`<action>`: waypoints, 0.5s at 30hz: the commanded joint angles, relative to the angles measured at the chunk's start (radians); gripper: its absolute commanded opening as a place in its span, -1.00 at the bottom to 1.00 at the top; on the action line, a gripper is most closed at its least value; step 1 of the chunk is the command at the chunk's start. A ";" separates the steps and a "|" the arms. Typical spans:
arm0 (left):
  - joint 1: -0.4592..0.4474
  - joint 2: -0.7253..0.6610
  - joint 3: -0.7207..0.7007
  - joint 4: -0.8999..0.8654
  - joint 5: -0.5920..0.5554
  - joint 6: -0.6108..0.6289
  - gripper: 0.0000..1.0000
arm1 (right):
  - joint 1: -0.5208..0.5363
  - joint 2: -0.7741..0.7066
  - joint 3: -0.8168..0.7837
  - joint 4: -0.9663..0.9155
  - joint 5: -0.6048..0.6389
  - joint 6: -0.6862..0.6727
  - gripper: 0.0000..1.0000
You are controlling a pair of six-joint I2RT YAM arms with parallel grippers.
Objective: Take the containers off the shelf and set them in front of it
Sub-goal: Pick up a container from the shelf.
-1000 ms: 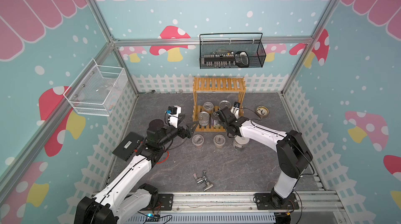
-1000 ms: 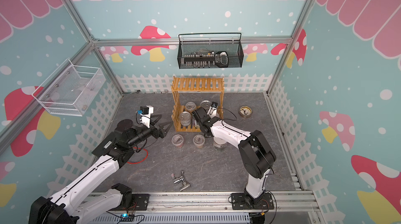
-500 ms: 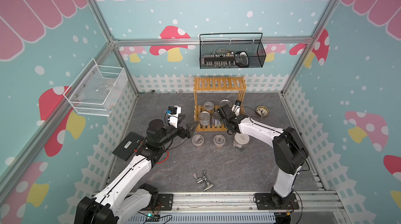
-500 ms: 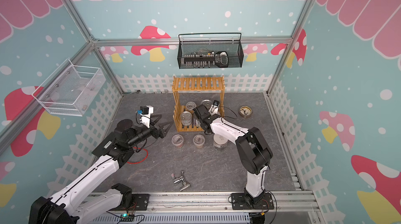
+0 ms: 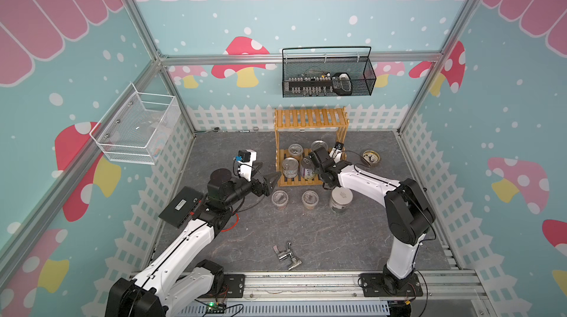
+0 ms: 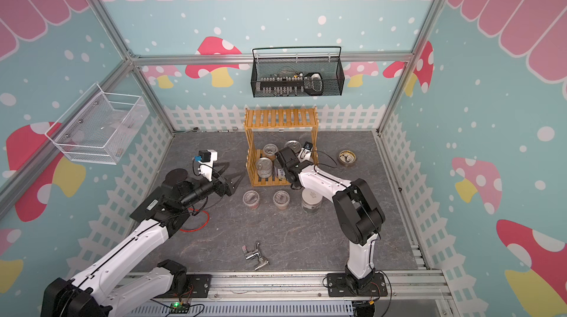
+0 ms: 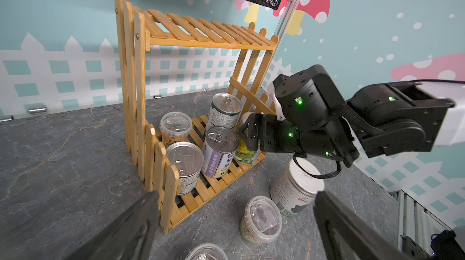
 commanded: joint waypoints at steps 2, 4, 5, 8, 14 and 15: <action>0.008 0.004 -0.010 0.007 0.016 0.009 0.99 | -0.011 0.012 0.006 -0.031 0.009 0.003 0.58; 0.009 0.004 -0.010 0.007 0.017 0.010 0.99 | -0.011 0.007 0.002 -0.032 0.007 -0.005 0.53; 0.008 0.004 -0.009 0.008 0.016 0.010 0.98 | -0.010 0.004 0.001 -0.031 0.008 -0.011 0.50; 0.008 0.006 -0.009 0.007 0.017 0.010 0.98 | -0.009 -0.012 -0.012 -0.023 0.007 -0.031 0.48; 0.009 0.007 -0.009 0.009 0.017 0.010 0.98 | 0.004 -0.052 -0.042 0.018 0.002 -0.085 0.43; 0.010 0.006 -0.009 0.009 0.017 0.010 0.98 | 0.008 -0.056 -0.043 0.020 0.004 -0.094 0.43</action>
